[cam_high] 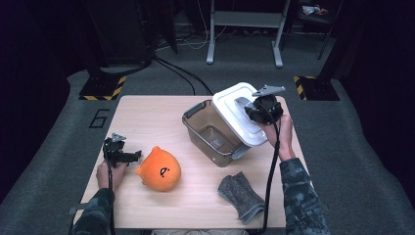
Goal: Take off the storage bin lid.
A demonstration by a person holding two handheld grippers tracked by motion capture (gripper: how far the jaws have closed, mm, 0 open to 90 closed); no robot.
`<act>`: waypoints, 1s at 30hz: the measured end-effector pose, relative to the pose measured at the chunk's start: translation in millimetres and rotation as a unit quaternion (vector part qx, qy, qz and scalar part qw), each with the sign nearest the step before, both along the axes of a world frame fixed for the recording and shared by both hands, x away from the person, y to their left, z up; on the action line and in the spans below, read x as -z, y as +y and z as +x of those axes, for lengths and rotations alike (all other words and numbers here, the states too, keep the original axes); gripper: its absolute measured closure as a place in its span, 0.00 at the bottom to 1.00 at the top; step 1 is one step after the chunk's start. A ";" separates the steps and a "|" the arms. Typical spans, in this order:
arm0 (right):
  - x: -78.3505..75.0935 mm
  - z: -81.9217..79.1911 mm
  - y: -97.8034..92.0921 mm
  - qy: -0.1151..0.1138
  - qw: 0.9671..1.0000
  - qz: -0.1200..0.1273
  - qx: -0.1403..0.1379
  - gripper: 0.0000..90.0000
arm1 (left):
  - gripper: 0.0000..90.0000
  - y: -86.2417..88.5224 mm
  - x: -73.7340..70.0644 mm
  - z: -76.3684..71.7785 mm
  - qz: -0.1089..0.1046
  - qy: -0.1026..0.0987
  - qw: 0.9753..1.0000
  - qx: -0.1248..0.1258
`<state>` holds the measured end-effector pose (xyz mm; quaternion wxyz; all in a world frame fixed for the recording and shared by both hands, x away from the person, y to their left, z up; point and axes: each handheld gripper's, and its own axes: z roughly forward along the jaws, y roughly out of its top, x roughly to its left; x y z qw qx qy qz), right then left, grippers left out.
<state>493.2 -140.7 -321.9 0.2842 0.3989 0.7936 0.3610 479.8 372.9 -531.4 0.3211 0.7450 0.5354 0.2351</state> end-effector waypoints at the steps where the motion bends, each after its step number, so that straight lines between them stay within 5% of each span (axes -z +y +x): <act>1: 0.0 0.0 0.0 0.000 1.000 0.000 0.000 0.74 | 0.00 0.0 0.0 0.0 0.000 0.000 1.000 0.000; 19: 6.3 7.7 -41.9 0.000 0.997 -0.001 0.082 0.74 | 0.00 -0.4 0.0 0.0 -0.001 0.000 1.000 -0.003; 30: 25.5 15.4 -64.7 0.010 0.987 0.005 0.160 0.74 | 0.00 -0.4 0.0 0.0 -0.001 0.000 1.000 -0.003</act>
